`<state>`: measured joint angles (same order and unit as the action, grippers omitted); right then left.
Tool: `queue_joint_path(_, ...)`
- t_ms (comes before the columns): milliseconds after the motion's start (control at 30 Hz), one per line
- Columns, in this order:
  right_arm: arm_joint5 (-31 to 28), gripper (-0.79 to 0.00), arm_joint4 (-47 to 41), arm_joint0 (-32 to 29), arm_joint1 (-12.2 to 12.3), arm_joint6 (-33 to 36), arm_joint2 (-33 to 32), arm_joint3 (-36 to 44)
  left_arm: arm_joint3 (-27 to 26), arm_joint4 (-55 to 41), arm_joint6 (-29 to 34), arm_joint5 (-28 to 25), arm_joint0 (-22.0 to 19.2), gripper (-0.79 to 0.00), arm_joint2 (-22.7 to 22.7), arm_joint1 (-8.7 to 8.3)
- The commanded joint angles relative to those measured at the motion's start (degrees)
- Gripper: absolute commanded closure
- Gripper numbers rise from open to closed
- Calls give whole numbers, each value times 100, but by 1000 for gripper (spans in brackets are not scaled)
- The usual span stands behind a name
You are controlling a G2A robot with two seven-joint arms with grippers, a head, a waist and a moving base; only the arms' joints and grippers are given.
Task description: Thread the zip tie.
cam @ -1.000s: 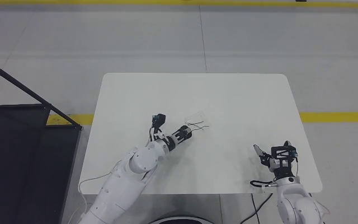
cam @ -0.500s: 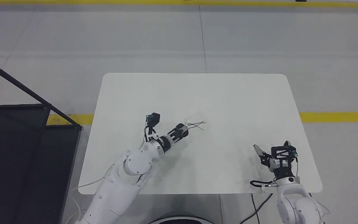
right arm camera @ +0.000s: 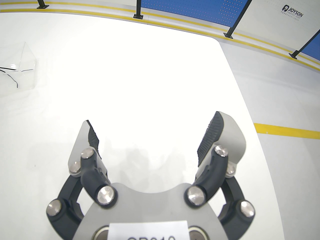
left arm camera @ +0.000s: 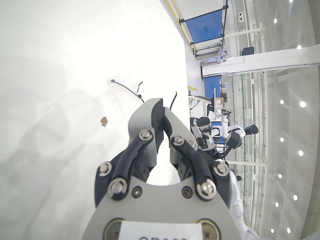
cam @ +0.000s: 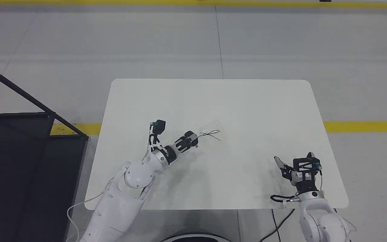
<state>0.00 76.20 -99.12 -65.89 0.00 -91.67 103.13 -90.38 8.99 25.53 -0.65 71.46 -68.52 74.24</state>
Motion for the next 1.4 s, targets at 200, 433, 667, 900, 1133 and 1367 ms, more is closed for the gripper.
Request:
queue_joint_path(200, 0, -785, 0, 0, 0, 0, 0, 0, 0, -2, -2, 4, -1, 0, 1, 0)
queue_joint_path(433, 0, -785, 0, 0, 0, 0, 0, 0, 0, -2, -2, 4, -1, 0, 1, 0)
queue_joint_path(667, 0, -785, 0, 0, 0, 0, 0, 0, 0, -2, -2, 4, -1, 0, 1, 0)
queue_joint_path(900, -403, -785, 62, 78, 13, -143, 17, 60, 193, -361, 479, -207, -321, 0, -104, -11)
queue_joint_path(1133, -1344, -785, 223, 234, 45, -473, 135, 166, 506, -807, 1477, -623, -749, 0, -306, -71)
queue_joint_path(1367, -2256, -785, 255, 473, 68, -829, 362, 251, 814, -794, 2002, -881, -1003, 0, -329, -122)
